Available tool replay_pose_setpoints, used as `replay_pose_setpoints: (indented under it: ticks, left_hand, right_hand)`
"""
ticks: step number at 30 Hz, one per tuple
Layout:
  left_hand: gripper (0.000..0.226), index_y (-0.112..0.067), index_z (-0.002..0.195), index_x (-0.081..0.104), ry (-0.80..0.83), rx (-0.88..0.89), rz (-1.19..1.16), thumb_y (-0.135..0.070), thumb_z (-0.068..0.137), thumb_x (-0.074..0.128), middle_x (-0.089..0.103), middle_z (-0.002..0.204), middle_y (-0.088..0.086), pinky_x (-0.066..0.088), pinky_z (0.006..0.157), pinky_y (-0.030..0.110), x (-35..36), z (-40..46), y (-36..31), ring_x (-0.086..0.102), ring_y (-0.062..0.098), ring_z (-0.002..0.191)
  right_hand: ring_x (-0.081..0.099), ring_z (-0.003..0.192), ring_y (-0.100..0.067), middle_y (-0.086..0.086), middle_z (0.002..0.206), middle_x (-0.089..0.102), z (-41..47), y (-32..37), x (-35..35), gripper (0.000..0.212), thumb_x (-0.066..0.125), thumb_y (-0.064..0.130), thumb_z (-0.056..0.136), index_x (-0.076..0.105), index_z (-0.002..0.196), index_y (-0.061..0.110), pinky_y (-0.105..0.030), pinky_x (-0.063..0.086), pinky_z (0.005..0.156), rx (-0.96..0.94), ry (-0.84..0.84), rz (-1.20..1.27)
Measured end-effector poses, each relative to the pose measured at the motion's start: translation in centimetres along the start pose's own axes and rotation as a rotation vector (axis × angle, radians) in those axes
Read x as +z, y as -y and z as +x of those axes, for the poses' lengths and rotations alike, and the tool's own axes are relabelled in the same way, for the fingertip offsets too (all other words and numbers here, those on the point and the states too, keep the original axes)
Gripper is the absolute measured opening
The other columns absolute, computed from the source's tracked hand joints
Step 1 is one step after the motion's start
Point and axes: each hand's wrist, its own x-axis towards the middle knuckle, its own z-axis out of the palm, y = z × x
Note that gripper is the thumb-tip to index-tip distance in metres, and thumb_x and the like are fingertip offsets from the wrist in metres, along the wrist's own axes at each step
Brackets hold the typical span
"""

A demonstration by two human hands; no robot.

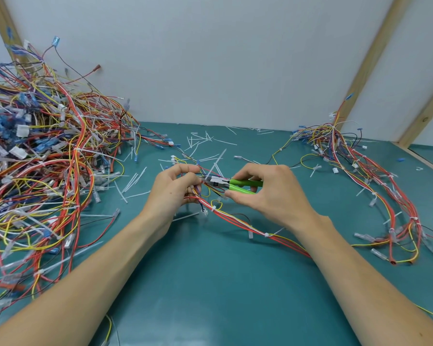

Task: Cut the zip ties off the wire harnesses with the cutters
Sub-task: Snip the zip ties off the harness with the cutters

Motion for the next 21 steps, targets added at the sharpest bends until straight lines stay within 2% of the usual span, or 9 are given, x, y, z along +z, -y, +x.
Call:
replay_pose_setpoints:
  ticks: [10,21]
  left_hand:
    - [0.020,-0.015,0.098,0.062,0.034,-0.019,-0.042,0.003,0.092,0.056,0.061,0.059,0.002,0.050,0.052,0.018,-0.11,0.06,0.01,0.056,0.011,0.051]
    - [0.019,-0.015,0.099,0.061,0.033,-0.026,-0.069,0.003,0.093,0.055,0.061,0.059,0.001,0.051,0.053,0.019,-0.17,0.06,-0.11,0.058,0.010,0.052]
  right_hand:
    - [0.067,0.072,-0.009,0.018,0.077,0.074,0.08,0.13,-0.06,0.024,0.088,0.048,0.074,0.079,0.085,0.029,-0.035,0.055,0.073,0.019,-0.003,-0.003]
    - [0.067,0.078,-0.012,0.016,0.079,0.076,0.01,0.56,-0.01,0.023,0.083,0.056,0.075,0.081,0.088,0.037,-0.034,0.054,0.074,0.061,-0.047,-0.130]
